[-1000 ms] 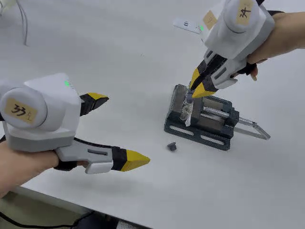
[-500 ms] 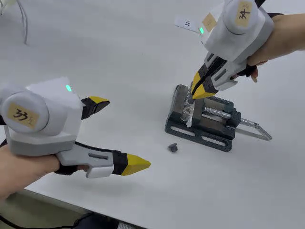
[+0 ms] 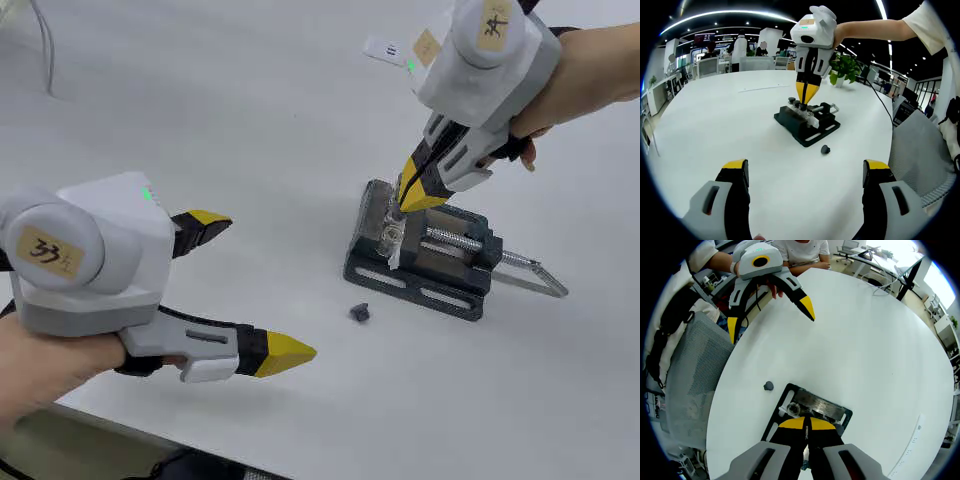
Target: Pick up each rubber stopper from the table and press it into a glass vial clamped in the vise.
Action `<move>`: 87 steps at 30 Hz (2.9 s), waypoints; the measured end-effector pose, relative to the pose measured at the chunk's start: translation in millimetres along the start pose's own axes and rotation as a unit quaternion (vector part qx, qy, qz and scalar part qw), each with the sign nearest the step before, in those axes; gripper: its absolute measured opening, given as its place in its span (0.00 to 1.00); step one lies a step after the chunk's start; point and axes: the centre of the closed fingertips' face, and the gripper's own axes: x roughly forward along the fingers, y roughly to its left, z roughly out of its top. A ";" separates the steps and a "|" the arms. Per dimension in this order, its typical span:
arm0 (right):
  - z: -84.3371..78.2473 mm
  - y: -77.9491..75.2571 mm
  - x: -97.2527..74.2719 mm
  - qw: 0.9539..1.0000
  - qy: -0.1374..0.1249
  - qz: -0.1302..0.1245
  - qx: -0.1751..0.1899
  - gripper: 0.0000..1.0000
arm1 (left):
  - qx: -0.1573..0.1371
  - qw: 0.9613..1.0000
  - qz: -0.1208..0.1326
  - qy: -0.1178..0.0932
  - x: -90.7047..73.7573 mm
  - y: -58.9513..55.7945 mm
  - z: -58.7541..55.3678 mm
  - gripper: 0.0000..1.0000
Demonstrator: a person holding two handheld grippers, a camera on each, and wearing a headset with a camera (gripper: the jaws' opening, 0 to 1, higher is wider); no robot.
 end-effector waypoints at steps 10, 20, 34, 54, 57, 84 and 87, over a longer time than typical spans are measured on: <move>-0.7 -0.3 1.0 1.000 0.005 0.001 0.014 0.00 | -0.002 1.000 0.001 -0.004 2.8 -3.9 4.0 0.94; -2.9 4.6 1.5 1.000 0.015 0.001 0.015 0.00 | -0.004 1.000 0.002 -0.007 4.6 -3.2 5.4 0.93; 0.1 4.6 3.2 0.999 0.038 0.003 0.027 0.00 | -0.005 1.000 -0.001 -0.008 8.6 -6.7 5.9 0.93; -1.3 2.7 5.9 0.996 0.063 0.029 0.052 0.00 | -0.015 1.000 -0.005 -0.010 13.5 -11.0 1.7 0.93; -2.0 3.8 4.5 0.996 0.053 0.037 0.066 0.00 | -0.016 1.000 -0.003 -0.012 13.8 -8.9 2.3 0.92; -0.1 2.9 8.4 0.992 0.122 0.033 0.032 0.00 | -0.014 1.000 -0.006 -0.016 13.1 -10.9 8.8 0.92; -2.0 -0.4 7.2 0.992 0.113 0.032 0.037 0.00 | -0.008 1.000 -0.005 -0.022 9.9 -11.4 15.1 0.92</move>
